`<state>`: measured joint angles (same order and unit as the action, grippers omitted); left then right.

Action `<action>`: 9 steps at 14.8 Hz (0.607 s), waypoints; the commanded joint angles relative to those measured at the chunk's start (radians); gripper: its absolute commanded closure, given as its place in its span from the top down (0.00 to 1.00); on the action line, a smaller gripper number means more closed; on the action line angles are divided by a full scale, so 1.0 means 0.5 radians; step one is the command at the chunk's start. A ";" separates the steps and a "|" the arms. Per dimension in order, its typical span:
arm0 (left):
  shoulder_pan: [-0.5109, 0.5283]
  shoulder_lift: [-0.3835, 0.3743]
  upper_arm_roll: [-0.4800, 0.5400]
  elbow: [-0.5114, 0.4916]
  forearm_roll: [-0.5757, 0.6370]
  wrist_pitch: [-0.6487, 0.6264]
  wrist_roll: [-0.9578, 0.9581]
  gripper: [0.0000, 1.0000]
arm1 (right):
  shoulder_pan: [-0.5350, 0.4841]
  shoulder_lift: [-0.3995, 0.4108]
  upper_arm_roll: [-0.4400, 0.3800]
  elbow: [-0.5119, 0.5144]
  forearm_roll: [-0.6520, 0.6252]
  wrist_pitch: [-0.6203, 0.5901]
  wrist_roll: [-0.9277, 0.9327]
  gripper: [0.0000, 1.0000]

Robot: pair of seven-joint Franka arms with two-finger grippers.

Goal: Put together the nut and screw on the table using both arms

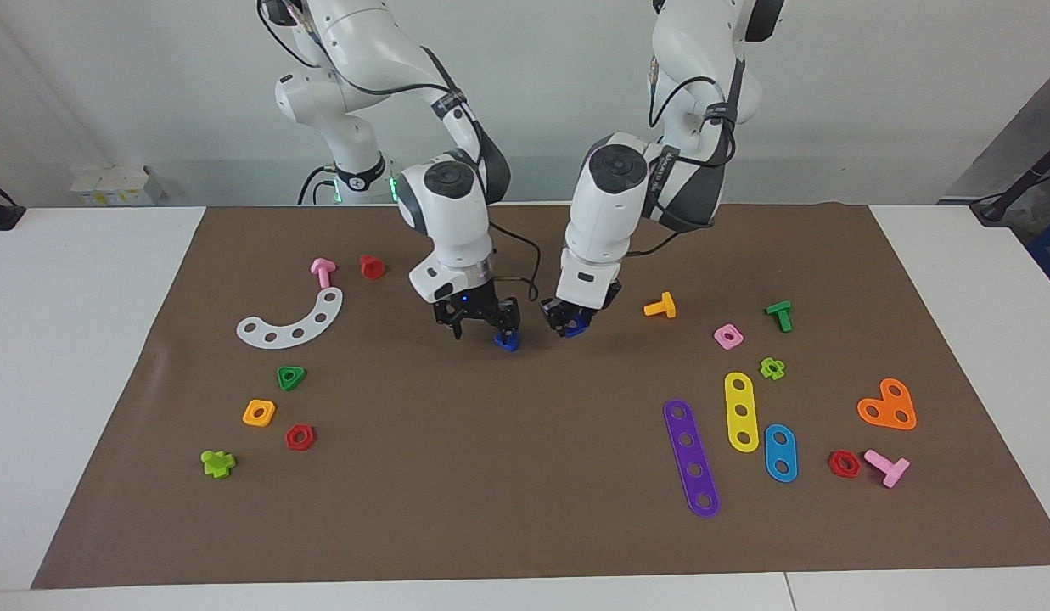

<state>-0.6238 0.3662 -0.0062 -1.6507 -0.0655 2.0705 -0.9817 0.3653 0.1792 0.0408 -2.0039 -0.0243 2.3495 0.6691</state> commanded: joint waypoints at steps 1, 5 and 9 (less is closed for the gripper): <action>-0.068 0.059 0.034 0.055 -0.068 0.031 -0.028 0.00 | -0.251 -0.207 0.023 -0.057 0.030 -0.170 -0.248 1.00; -0.151 0.093 0.034 0.049 -0.087 0.065 -0.101 0.00 | -0.558 -0.364 0.023 -0.048 0.036 -0.364 -0.629 1.00; -0.216 0.130 0.031 0.022 -0.142 0.117 -0.129 0.00 | -0.675 -0.401 0.007 0.169 0.089 -0.682 -0.859 1.00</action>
<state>-0.7067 0.4096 -0.0084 -1.6477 -0.0926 2.1085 -1.0393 0.0510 -0.0125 0.0370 -1.9851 -0.0074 2.0924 0.2941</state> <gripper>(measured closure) 0.533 0.000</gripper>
